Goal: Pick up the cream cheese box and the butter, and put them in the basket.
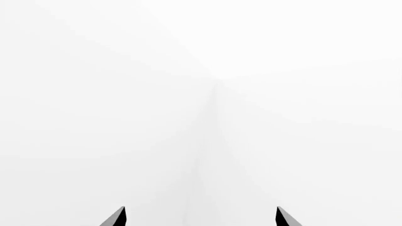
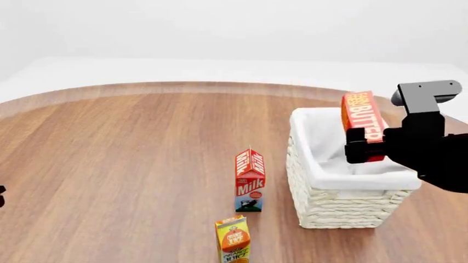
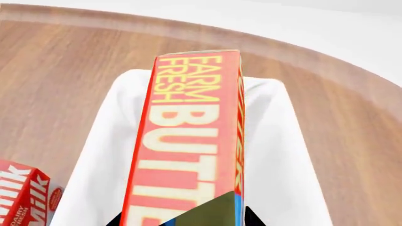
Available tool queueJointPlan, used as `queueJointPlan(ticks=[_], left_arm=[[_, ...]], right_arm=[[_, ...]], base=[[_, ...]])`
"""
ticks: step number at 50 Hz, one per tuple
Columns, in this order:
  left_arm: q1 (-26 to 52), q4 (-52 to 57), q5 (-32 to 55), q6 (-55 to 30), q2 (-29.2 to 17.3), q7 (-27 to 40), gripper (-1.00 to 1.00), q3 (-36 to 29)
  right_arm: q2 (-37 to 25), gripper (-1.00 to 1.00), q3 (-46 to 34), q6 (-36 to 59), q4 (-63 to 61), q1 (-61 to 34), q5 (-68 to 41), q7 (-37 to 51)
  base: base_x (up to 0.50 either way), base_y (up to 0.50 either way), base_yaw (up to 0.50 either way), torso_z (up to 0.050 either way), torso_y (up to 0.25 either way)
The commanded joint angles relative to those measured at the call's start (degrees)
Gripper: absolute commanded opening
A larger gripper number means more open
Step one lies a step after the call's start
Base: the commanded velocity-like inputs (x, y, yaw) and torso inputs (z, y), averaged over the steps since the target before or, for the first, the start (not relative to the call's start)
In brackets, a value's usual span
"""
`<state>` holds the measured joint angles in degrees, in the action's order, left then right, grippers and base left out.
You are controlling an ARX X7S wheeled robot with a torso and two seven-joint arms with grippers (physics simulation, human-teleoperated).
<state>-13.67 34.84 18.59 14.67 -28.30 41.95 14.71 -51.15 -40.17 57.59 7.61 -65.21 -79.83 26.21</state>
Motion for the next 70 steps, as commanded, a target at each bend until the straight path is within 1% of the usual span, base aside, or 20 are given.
queueJointPlan(ticks=[1,14,26,27,44,50,54,55,56,58,59,60,61,63,64,66,67,70], left_arm=[[0.0,0.2,-0.4,-0.7,1.1,-1.5,1.0,1.3],[0.0,0.2,-0.4,-0.7,1.2,-1.5,1.0,1.3],[0.2,0.0,-0.3,-0.9,1.1,-1.6,1.0,1.2],[0.2,0.0,-0.3,-0.9,1.1,-1.6,1.0,1.2],[0.2,-0.2,-0.3,-0.7,1.2,-1.7,1.0,1.1],[0.1,-0.1,-0.4,-0.7,1.2,-1.6,1.0,1.2],[0.0,0.1,-0.4,-0.7,1.2,-1.7,1.0,1.1],[0.0,0.1,-0.4,-0.7,1.2,-1.7,1.0,1.1],[-0.1,0.2,-0.3,-0.7,1.2,-1.7,1.0,1.3],[-0.2,0.2,-0.2,-0.7,1.2,-1.7,1.0,1.4],[-0.3,0.3,-0.2,-0.6,1.2,-1.7,1.0,1.5],[-0.3,0.4,-0.2,-0.6,1.2,-1.6,1.0,1.5],[-0.3,0.4,-0.2,-0.6,1.2,-1.6,1.0,1.5],[-0.2,0.4,-0.3,-0.7,1.2,-1.6,1.0,1.4],[-0.2,0.4,-0.4,-0.7,1.2,-1.7,1.0,1.2],[0.0,0.3,-0.5,-0.9,1.2,-1.7,1.0,0.9],[0.0,0.3,-0.5,-0.9,1.2,-1.8,1.0,0.9],[0.0,0.6,-0.7,-1.2,1.1,-1.8,1.0,0.6]], right_arm=[[3.7,-1.0,0.0,-0.7,2.9,-1.3,6.3,-4.2],[5.5,-1.0,-1.5,-0.9,5.3,-2.2,8.4,-5.2],[7.8,-1.0,-3.4,-1.0,10.4,-5.3,11.8,-6.6],[7.8,1.0,-3.3,-0.9,10.4,-5.4,11.7,-6.5],[7.7,1.0,-3.5,-0.7,9.8,-5.5,11.6,-6.7],[5.9,1.0,-2.2,0.2,5.2,-4.7,9.4,-4.5],[1.7,1.0,2.3,0.8,-7.0,-0.8,1.2,2.2],[1.6,1.0,2.4,0.8,-7.2,-0.7,1.0,2.4],[-0.5,1.0,4.0,0.1,-12.2,1.9,-2.1,5.4],[-2.2,1.0,5.6,-0.6,-16.0,4.0,-5.3,8.6],[-4.4,1.0,7.0,-1.8,-21.1,6.1,-7.5,10.0],[-4.5,1.0,7.1,-1.8,-21.2,6.2,-7.6,10.1],[-6.4,1.0,8.9,-3.6,-24.5,8.3,-10.9,14.0],[-9.9,1.0,11.3,-6.3,-30.8,11.7,-13.9,15.5],[-11.7,1.0,13.3,-9.5,-32.7,14.3,-16.3,18.8],[-13.9,1.0,14.9,-11.9,-36.4,16.9,-17.2,19.4],[-15.7,1.0,16.7,-15.1,-38.7,19.6,-18.1,21.1],[-18.0,1.0,19.0,-18.9,-42.4,23.2,-17.5,22.2]], base=[[0.0,0.0,0.0,0.0,0.0],[0.0,0.0,0.0,0.001,0.002],[0.0,0.0,0.0,0.0,0.002],[0.0,0.0,0.0,0.0,0.0],[0.0,0.0,0.0,0.0,0.0],[0.0,0.0,0.0,0.0,0.0],[0.0,0.0,0.0,0.0,0.0],[0.0,0.0,0.0,0.0,0.0],[0.0,0.0,0.0,0.0,0.0],[0.0,0.0,0.0,0.0,0.0],[0.0,0.0,0.0,0.0,0.0],[0.0,0.0,0.0,0.0,0.0],[0.0,0.0,0.0,0.0,0.0],[0.0,0.0,0.0,0.0,0.0],[0.0,0.0,0.0,0.0,0.0],[0.0,0.0,0.0,0.0,0.0],[0.0,0.0,0.0,0.0,0.0],[0.0,0.0,0.0,0.0,0.0]])
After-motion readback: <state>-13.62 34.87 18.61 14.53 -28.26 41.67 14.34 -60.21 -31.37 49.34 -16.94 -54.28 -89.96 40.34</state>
